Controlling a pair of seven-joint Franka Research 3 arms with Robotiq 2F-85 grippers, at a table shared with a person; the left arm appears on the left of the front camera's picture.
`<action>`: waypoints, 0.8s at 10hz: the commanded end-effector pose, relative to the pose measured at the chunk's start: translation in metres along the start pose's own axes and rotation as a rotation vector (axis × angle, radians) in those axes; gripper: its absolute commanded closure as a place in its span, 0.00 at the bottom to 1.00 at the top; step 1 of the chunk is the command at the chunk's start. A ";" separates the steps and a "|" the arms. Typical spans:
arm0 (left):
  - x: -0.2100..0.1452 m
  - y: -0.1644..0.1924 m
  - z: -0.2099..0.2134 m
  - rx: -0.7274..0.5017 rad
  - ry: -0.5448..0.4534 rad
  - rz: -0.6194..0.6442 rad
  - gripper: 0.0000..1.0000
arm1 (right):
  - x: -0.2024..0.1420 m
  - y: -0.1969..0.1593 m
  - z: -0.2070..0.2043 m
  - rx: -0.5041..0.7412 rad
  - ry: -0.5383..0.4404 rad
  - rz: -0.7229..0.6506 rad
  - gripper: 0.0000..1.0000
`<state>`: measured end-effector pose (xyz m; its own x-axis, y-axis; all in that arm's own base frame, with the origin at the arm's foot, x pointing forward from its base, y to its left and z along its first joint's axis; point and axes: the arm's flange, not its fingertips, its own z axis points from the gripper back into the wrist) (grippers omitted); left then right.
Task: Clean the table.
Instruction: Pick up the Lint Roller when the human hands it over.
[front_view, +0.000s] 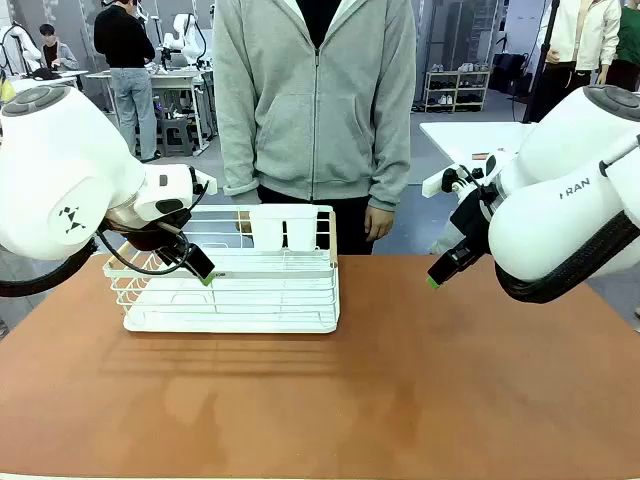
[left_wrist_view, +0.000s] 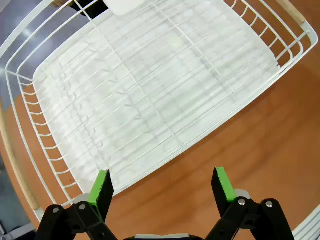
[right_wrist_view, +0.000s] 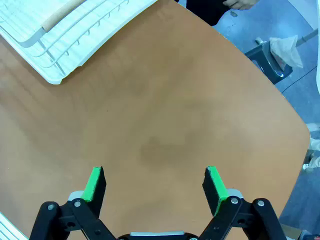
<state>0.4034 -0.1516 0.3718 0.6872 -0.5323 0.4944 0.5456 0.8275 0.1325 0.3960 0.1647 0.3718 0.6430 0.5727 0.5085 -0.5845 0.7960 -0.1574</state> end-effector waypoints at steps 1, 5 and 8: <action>0.000 0.000 0.000 0.000 0.000 0.000 0.00 | 0.000 0.000 0.000 0.000 0.000 0.000 0.00; 0.000 0.000 0.000 0.000 0.000 0.000 0.00 | 0.000 0.000 0.000 0.000 0.000 0.000 0.00; 0.000 0.000 0.000 0.000 0.000 0.000 0.00 | 0.000 0.000 0.000 0.000 0.000 0.000 0.00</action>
<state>0.4030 -0.1525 0.3718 0.6860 -0.5340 0.4942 0.5473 0.8263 0.1331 0.3961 0.1645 0.3718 0.6425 0.5734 0.5083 -0.5848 0.7956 -0.1583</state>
